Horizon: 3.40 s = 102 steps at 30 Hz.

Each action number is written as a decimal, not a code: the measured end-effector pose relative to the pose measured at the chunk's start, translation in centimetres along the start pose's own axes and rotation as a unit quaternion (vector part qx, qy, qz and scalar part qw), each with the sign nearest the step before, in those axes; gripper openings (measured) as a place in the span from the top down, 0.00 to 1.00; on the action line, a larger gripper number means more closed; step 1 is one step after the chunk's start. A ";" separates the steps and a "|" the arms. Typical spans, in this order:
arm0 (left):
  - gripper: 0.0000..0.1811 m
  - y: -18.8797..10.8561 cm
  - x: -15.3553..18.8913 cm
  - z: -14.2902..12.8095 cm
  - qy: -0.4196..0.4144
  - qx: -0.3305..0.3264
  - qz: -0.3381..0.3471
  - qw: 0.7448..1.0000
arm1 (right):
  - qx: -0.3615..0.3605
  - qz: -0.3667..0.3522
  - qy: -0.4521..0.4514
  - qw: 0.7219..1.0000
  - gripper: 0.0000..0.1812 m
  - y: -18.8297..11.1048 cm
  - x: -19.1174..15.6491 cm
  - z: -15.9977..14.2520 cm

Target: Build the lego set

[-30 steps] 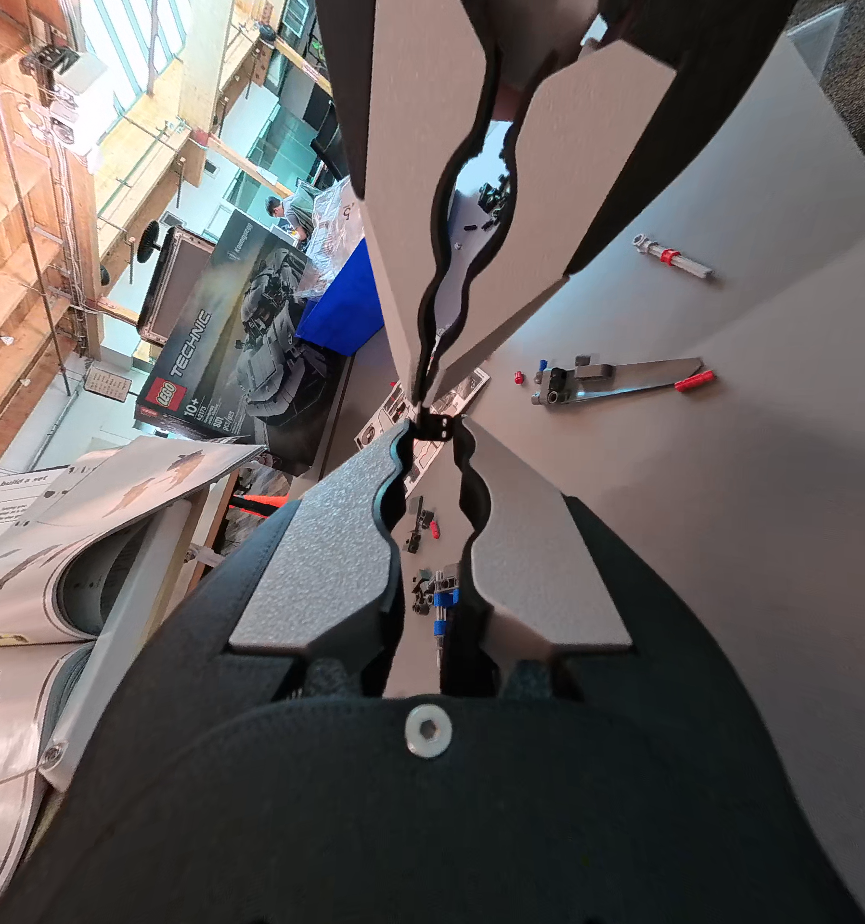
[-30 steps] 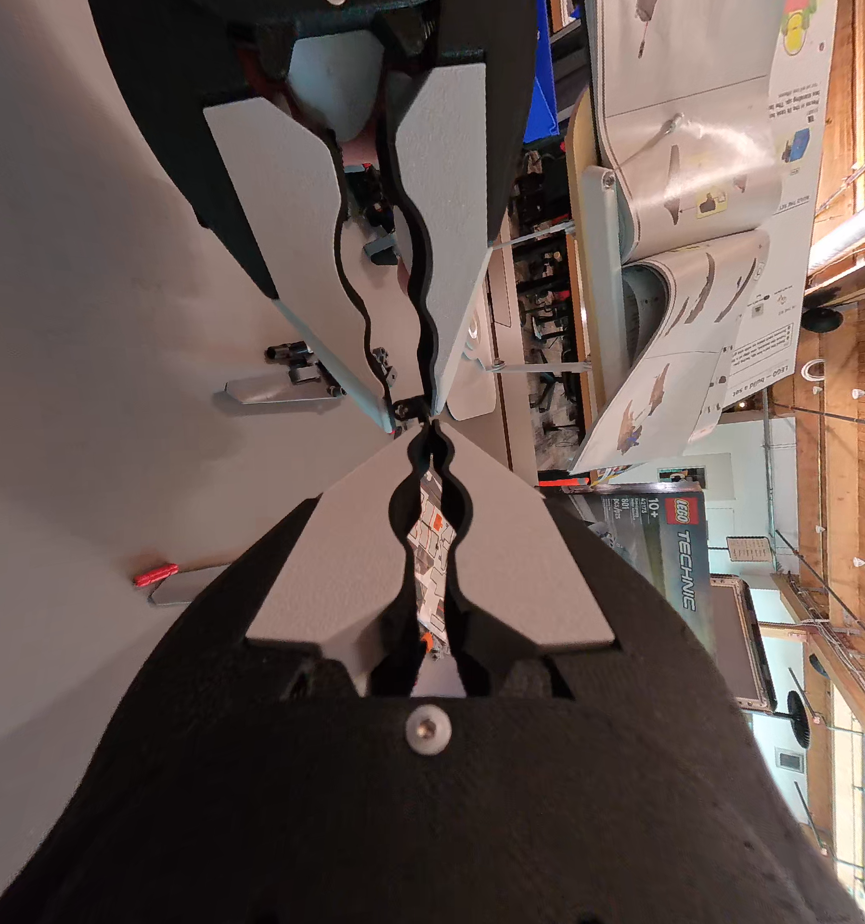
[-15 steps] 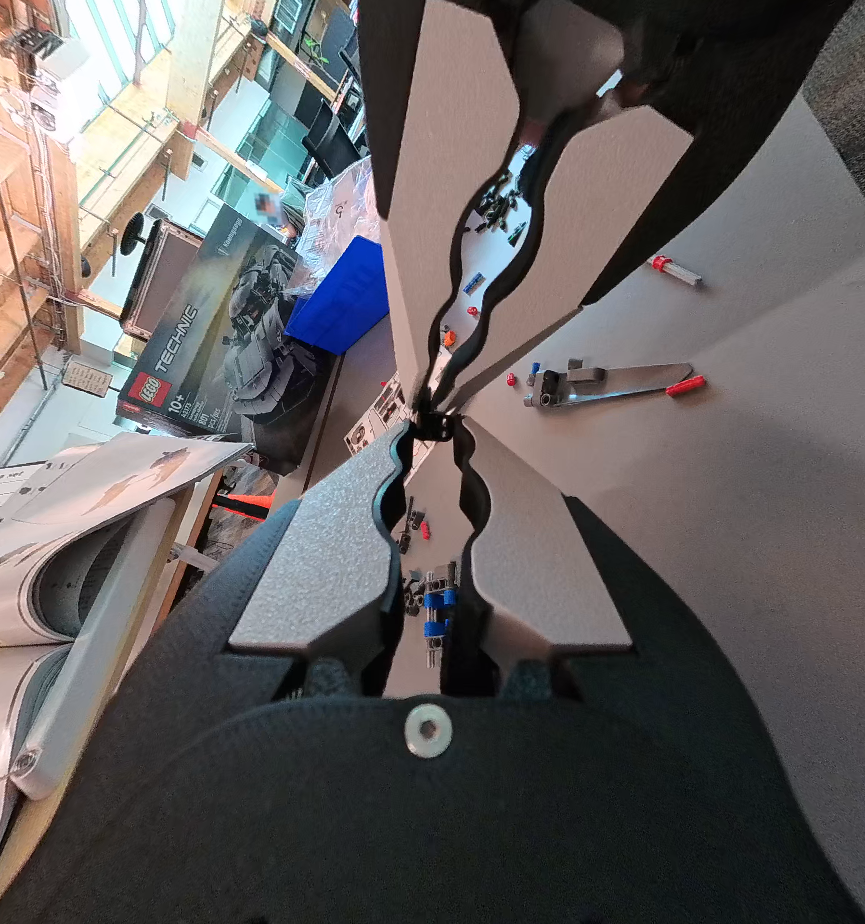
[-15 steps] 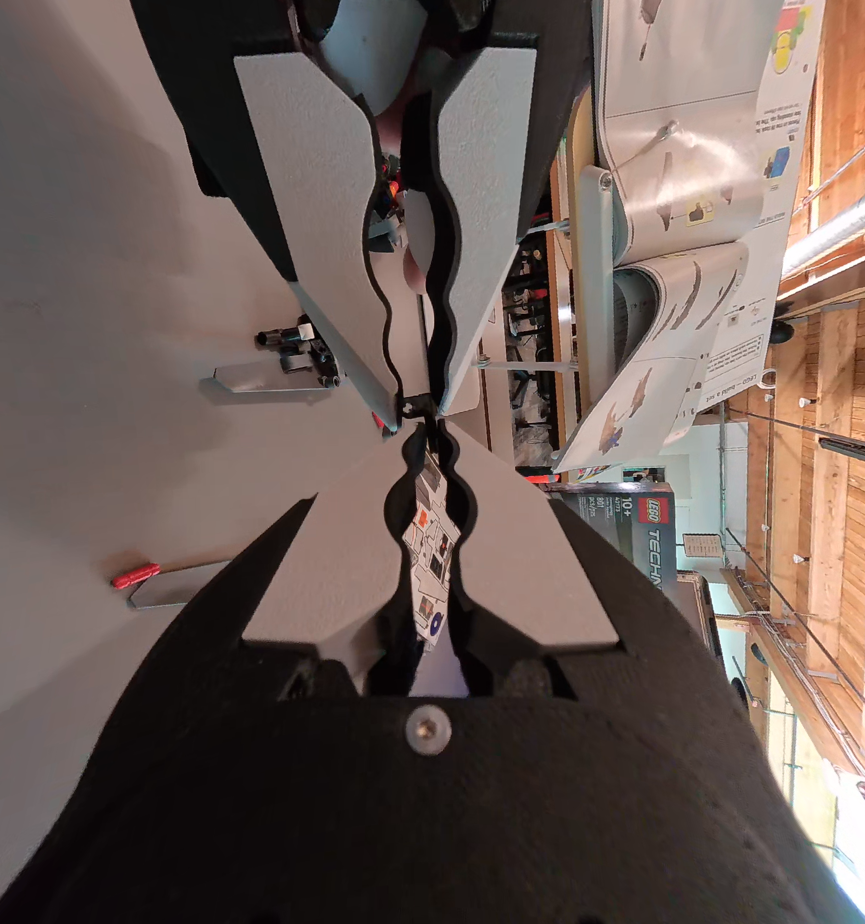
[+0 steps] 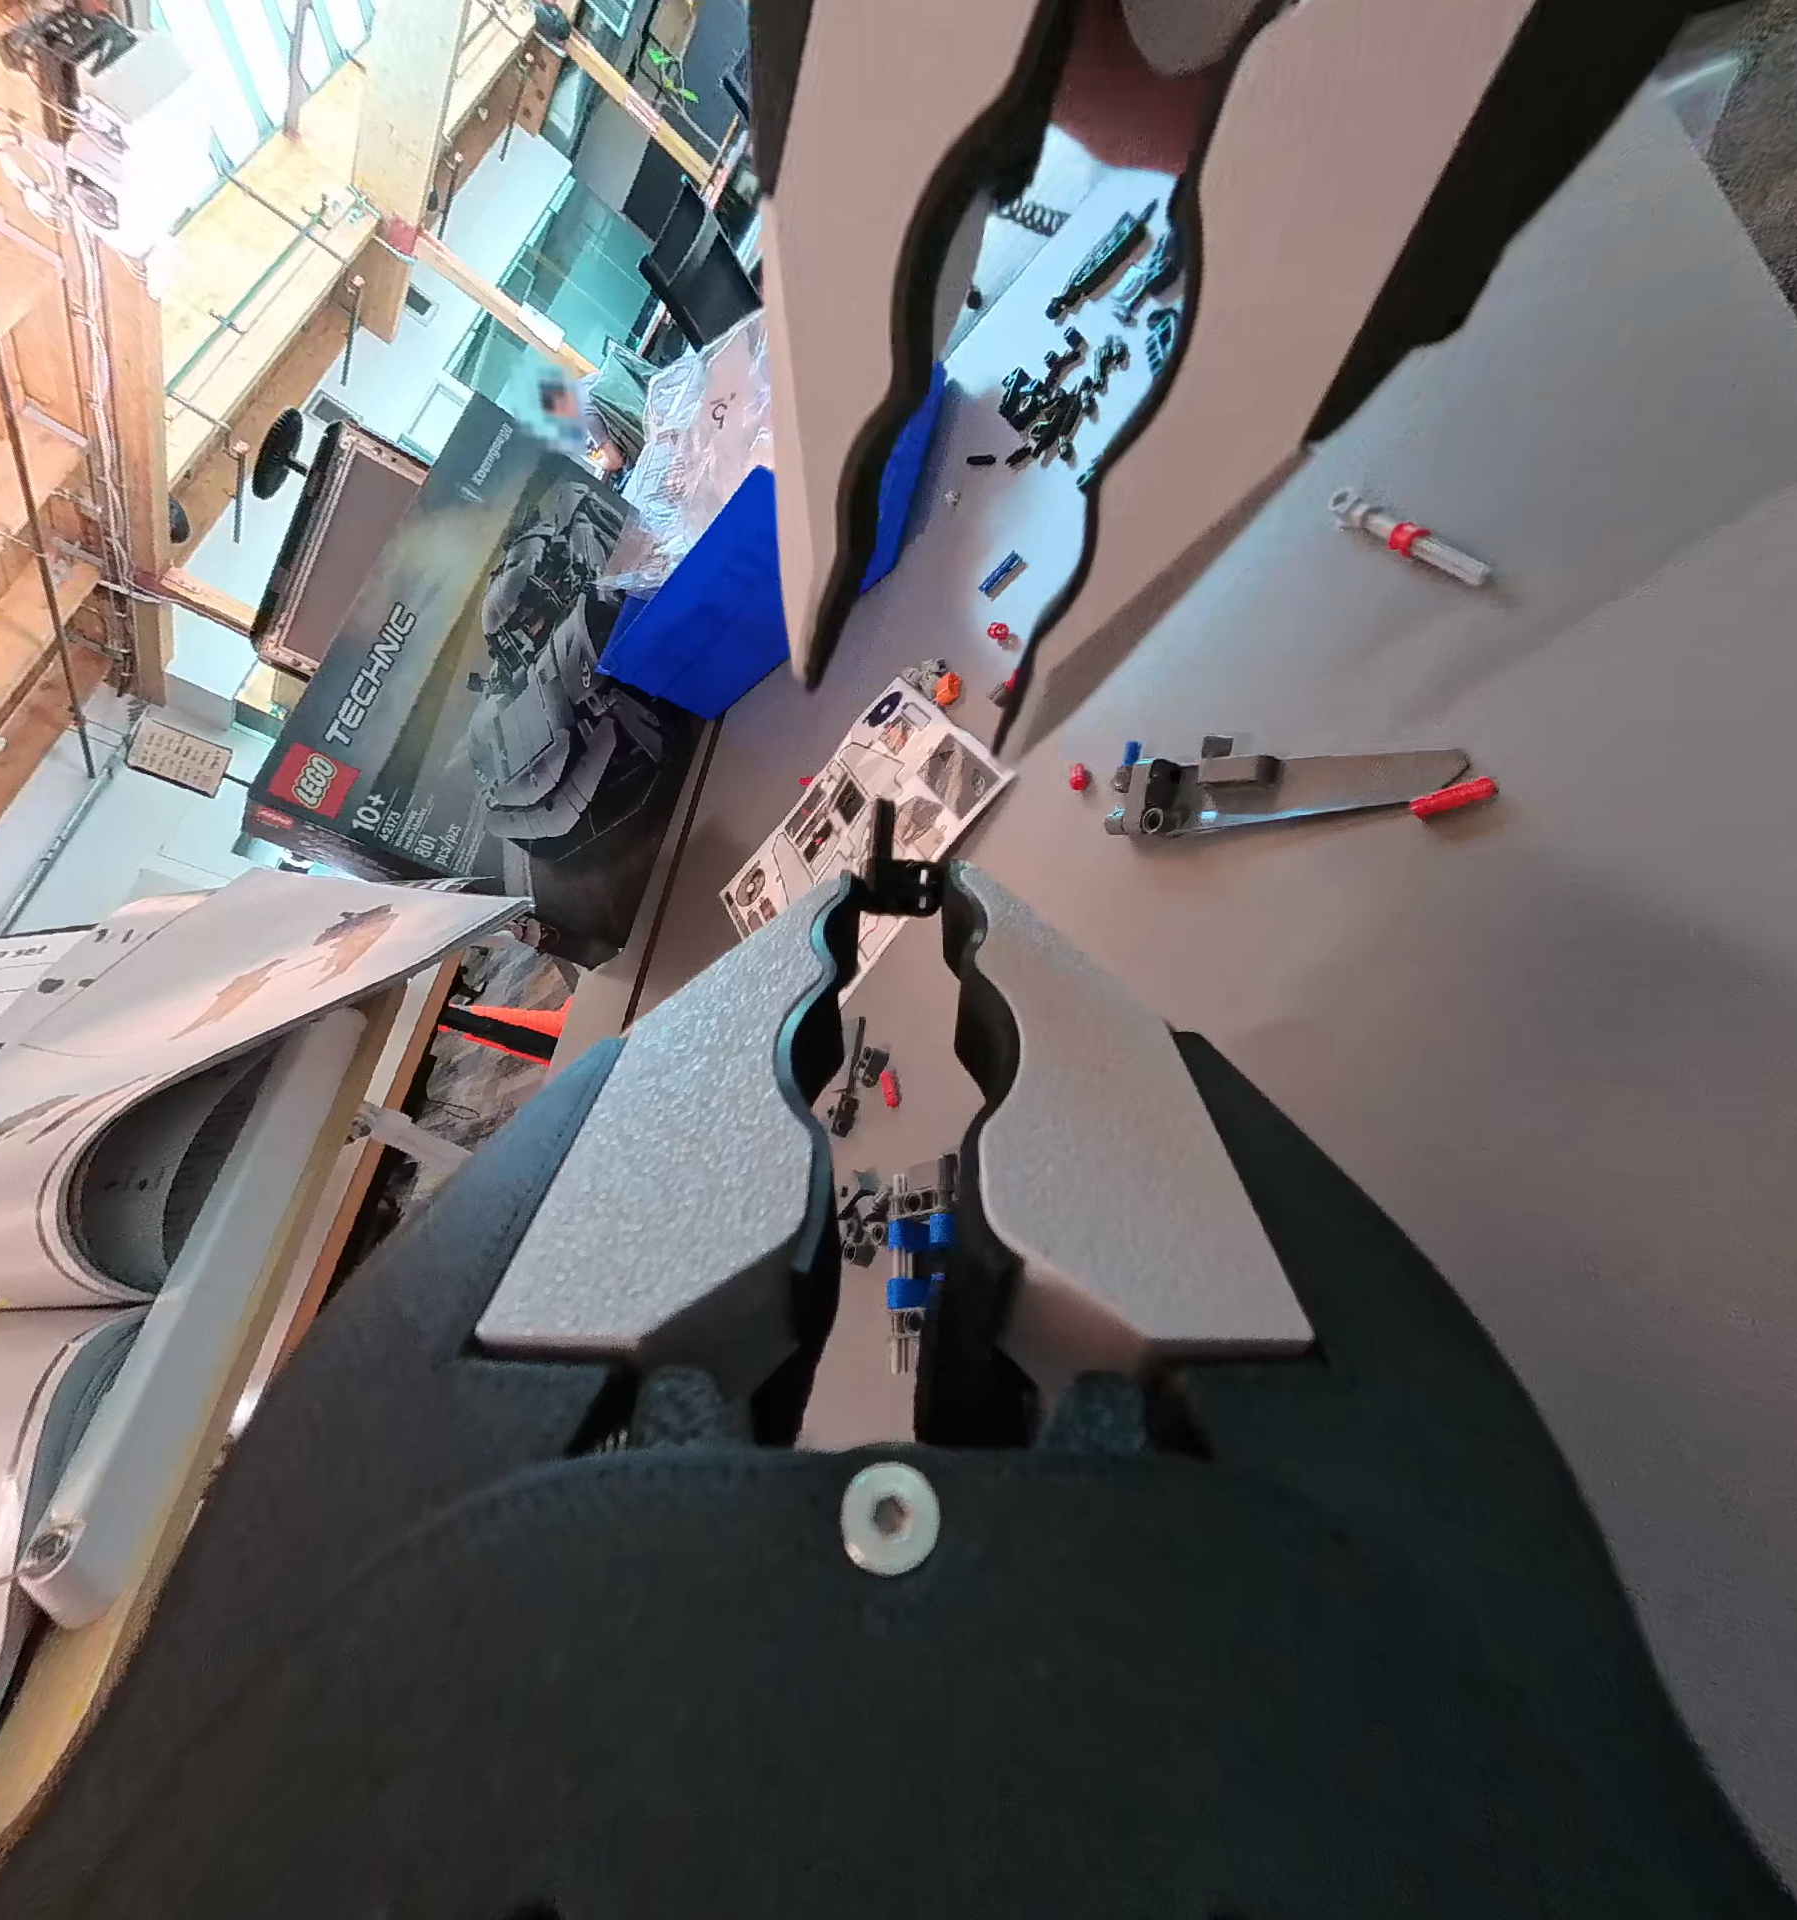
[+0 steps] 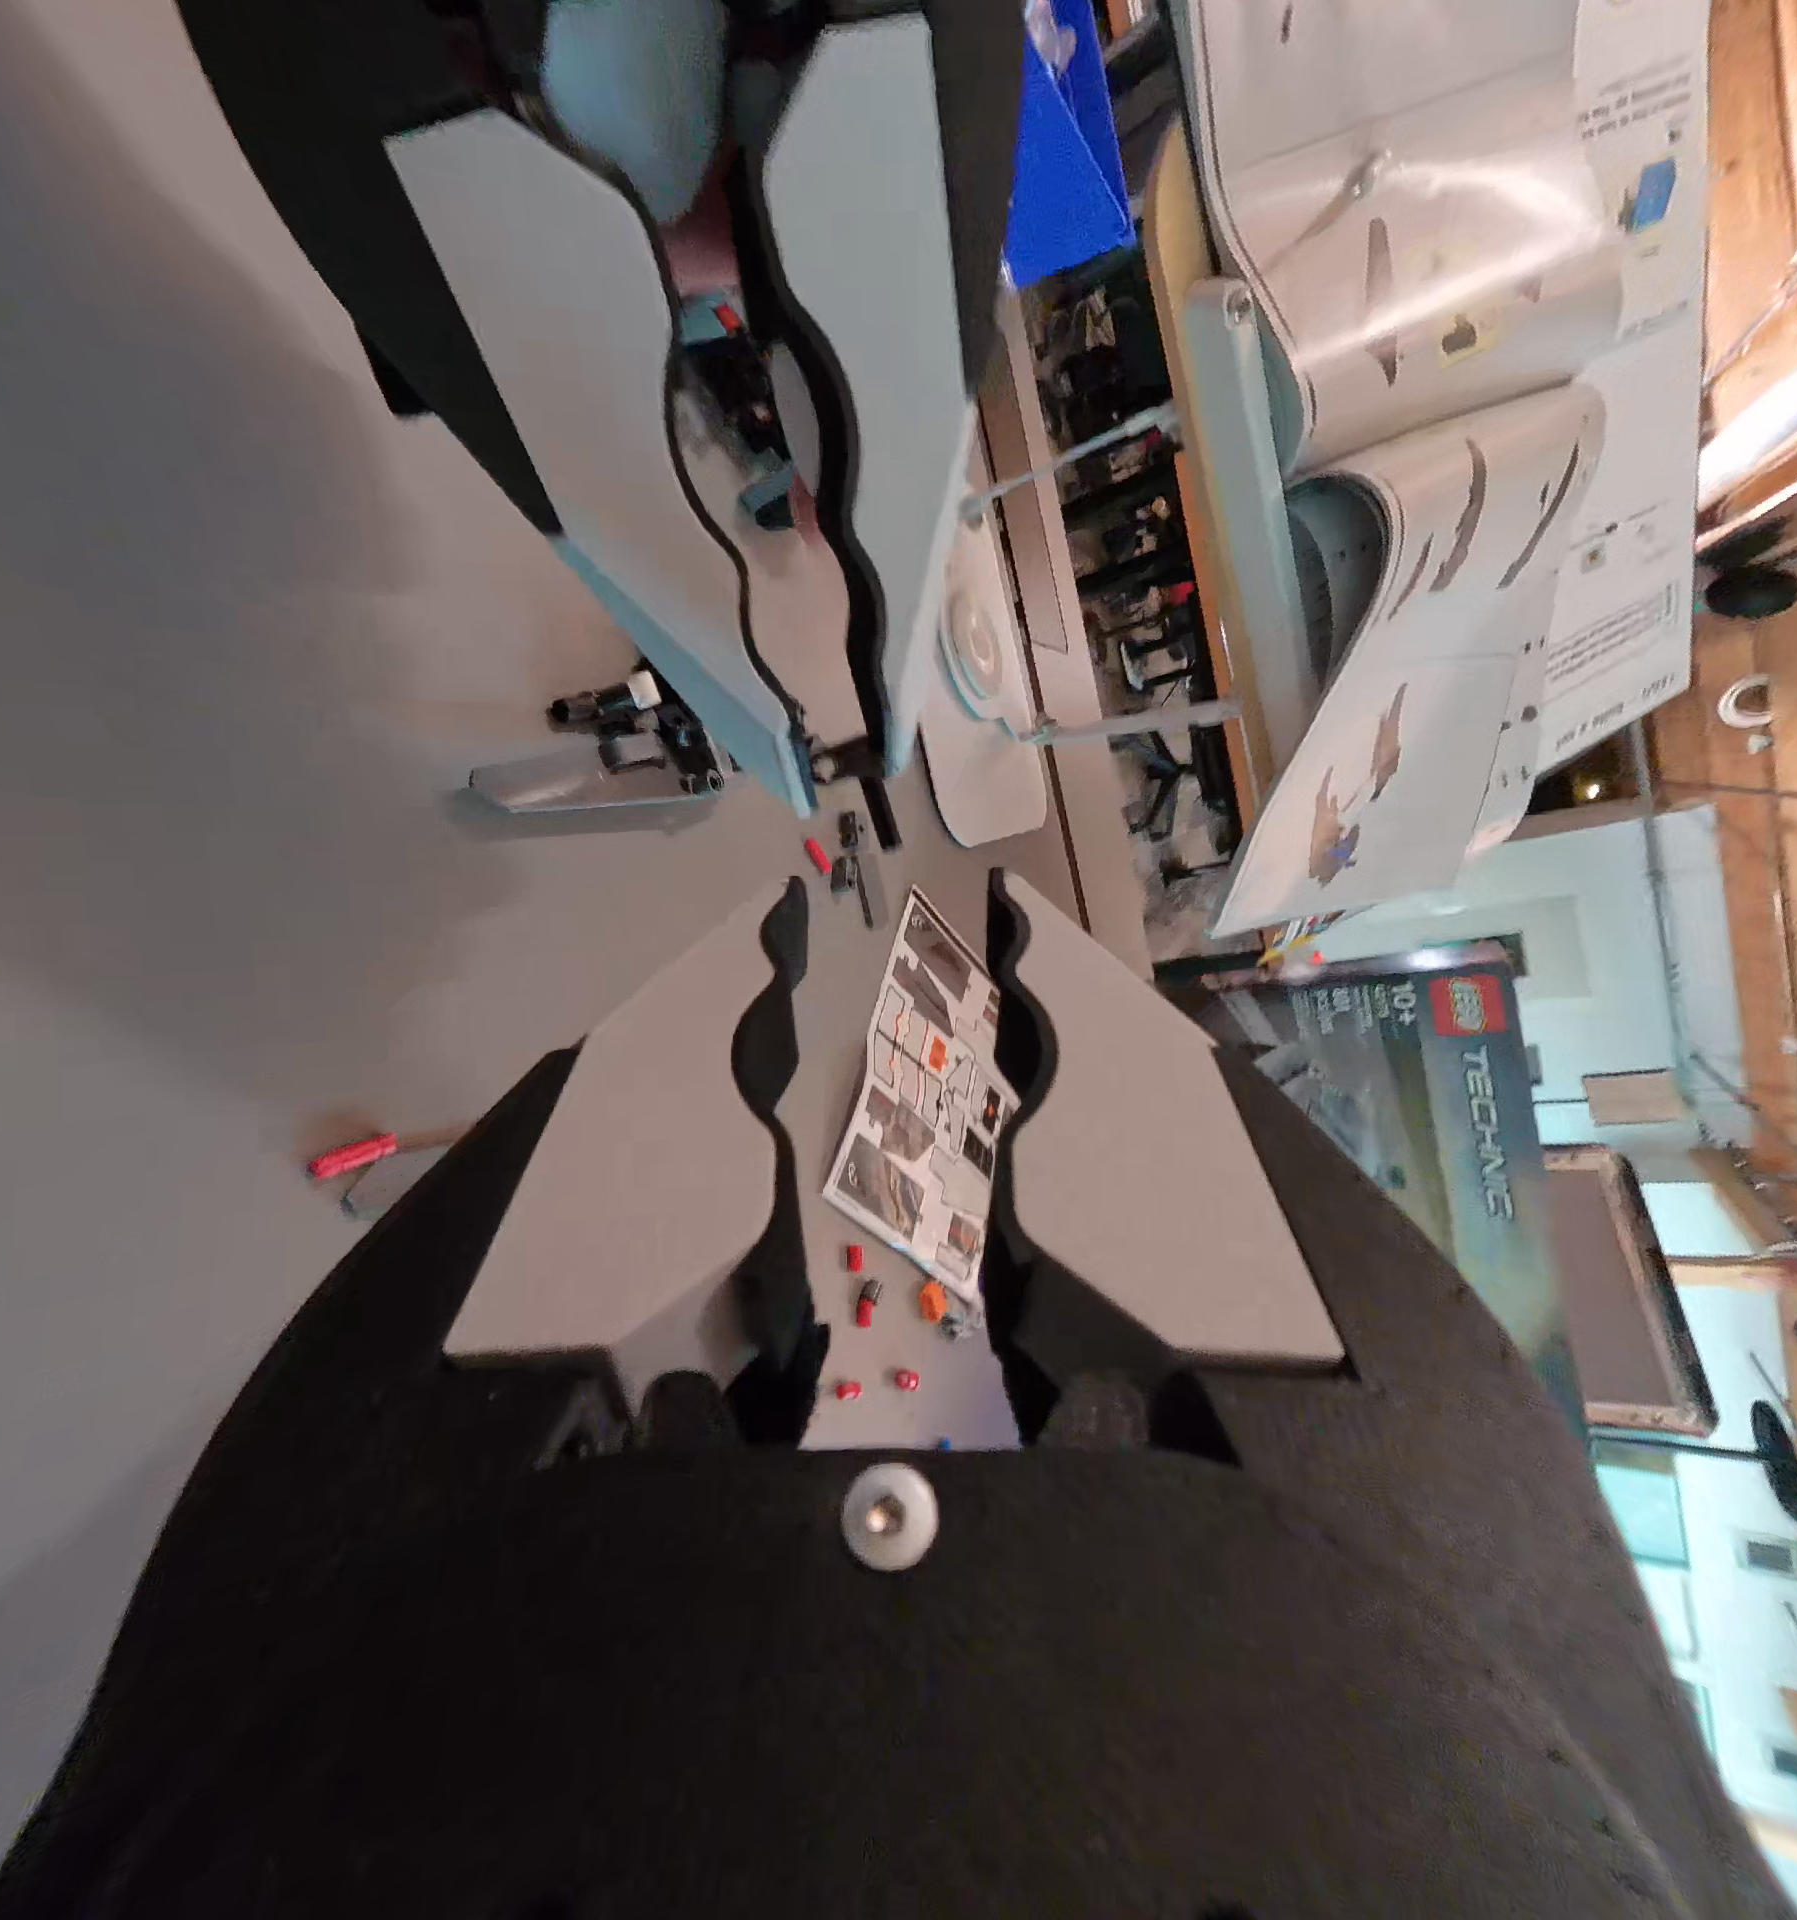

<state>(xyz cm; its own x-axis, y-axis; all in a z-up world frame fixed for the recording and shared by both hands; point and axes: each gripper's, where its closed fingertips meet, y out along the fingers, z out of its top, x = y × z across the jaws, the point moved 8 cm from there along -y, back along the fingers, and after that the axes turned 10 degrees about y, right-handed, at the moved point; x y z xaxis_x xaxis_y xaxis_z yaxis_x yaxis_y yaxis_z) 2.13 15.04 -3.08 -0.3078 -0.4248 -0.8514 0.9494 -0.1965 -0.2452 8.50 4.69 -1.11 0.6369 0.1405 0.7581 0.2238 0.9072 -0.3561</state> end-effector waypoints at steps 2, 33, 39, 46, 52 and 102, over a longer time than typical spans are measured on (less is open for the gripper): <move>0.93 0.0 0.0 0.0 -0.001 0.000 -0.001 1.000 | -0.012 -0.005 0.009 1.000 0.82 -0.4 0.7 -0.9; 0.93 1.4 -0.1 -2.7 -0.057 -0.035 -0.015 0.998 | -0.006 -0.020 0.174 0.985 0.85 -0.9 3.7 -12.2; 0.93 1.3 -0.5 -3.0 -0.076 -0.032 -0.007 0.997 | 0.020 -0.020 0.159 0.987 0.86 -0.2 3.1 -12.6; 0.93 1.5 -0.5 -3.8 -0.087 -0.040 -0.009 0.995 | 0.032 0.017 0.197 0.980 0.85 0.5 3.1 -14.0; 0.93 1.6 -0.4 -3.8 -0.087 -0.039 -0.012 0.995 | 0.056 0.085 0.210 0.972 0.87 0.1 2.3 -14.1; 0.93 2.3 0.5 -4.2 -0.086 -0.042 -0.036 0.995 | -0.060 0.237 0.188 0.951 0.97 2.4 -2.5 -10.8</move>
<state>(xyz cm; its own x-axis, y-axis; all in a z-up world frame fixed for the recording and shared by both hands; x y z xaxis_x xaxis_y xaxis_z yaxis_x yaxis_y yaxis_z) 4.48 18.11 -6.00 -0.3744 -0.5588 -0.7400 0.9243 -0.1606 -0.3463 15.41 2.24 -9.77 0.9008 0.3510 0.2558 -0.0867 0.7225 -0.6860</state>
